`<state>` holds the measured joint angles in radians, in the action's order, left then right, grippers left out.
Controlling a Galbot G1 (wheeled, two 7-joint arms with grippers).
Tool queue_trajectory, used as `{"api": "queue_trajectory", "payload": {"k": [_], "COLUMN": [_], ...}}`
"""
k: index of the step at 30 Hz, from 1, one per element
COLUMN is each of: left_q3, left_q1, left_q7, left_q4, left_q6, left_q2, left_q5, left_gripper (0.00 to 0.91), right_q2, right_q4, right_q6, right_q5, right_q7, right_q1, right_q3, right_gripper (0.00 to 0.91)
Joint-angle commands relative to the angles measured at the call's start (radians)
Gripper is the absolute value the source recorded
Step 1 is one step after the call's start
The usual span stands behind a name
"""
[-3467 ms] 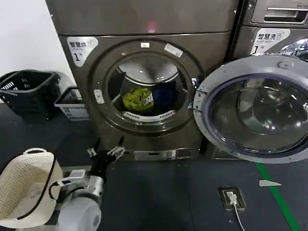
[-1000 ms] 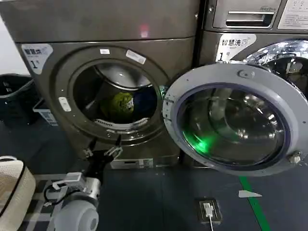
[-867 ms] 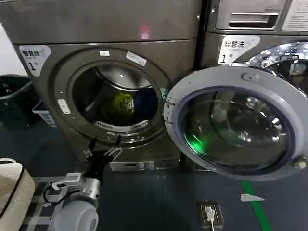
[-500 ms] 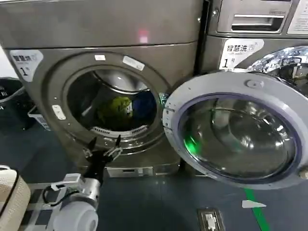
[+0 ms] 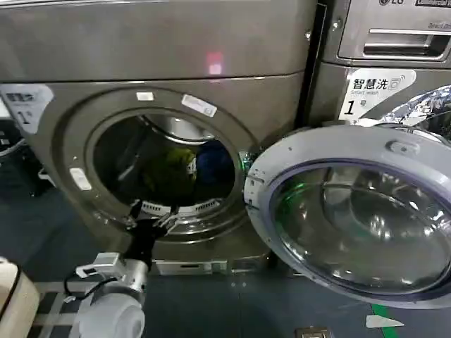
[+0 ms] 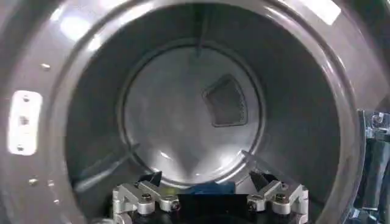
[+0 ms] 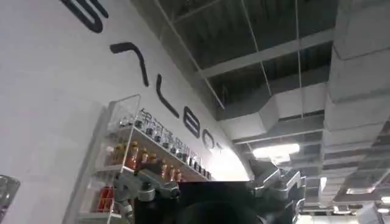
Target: Grasp the clothes from the dryer.
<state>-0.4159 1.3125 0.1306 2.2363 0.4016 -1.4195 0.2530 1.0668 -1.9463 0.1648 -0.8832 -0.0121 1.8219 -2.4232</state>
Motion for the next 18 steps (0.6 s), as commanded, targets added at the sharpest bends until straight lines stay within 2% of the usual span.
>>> {"api": "queue_trajectory", "payload": {"k": [1, 18], "left_q3": [0.0, 0.001], "left_q1": [0.003, -0.009], "left_q7": [0.0, -0.003], "left_q4": [0.005, -0.003], "left_q6": [0.002, -0.001], "left_q2": [0.002, -0.003], "left_q5": [-0.001, -0.001], "left_gripper": [0.907, 0.907], "right_q2": [0.0, 0.008], "right_q4": [0.0, 0.0], "right_q6": [0.0, -0.003], "right_q5": [-0.002, -0.005], "right_q7": [0.0, -0.009], "right_q1": [-0.002, -0.003], "right_q3": [0.0, -0.005], "right_gripper": [0.907, 0.907]}}
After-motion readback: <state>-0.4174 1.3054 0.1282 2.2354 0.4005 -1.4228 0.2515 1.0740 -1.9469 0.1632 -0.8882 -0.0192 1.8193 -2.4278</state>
